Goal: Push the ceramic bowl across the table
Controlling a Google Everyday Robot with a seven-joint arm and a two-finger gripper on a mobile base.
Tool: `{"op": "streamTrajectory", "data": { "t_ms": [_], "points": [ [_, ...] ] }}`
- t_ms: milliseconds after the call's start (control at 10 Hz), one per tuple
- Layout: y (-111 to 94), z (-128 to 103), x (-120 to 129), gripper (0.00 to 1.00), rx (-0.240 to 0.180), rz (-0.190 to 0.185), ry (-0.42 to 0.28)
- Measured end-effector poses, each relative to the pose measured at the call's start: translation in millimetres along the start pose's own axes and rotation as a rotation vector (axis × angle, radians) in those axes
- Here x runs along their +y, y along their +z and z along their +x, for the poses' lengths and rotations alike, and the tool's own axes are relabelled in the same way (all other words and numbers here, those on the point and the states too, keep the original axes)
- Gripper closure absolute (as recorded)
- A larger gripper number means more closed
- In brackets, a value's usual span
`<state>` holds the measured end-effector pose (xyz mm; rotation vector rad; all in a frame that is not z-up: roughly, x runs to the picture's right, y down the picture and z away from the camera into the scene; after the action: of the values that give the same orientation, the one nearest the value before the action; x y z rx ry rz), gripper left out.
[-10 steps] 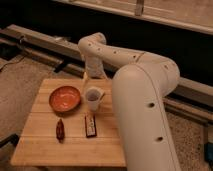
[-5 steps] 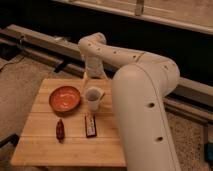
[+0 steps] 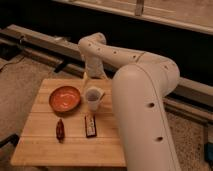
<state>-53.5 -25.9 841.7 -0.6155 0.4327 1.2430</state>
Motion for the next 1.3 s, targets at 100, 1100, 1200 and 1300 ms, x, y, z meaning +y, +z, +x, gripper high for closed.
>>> {"op": "streamTrajectory", "data": {
  "t_ms": [100, 1100, 1200, 1300],
  "points": [
    [0, 0, 0, 0.2, 0.0, 0.0, 0.0],
    [8, -8, 5, 0.2, 0.007, 0.015, -0.027],
    [15, -15, 11, 0.2, 0.012, 0.021, -0.046],
    [21, -20, 14, 0.2, 0.015, 0.026, -0.059]
  ]
}}
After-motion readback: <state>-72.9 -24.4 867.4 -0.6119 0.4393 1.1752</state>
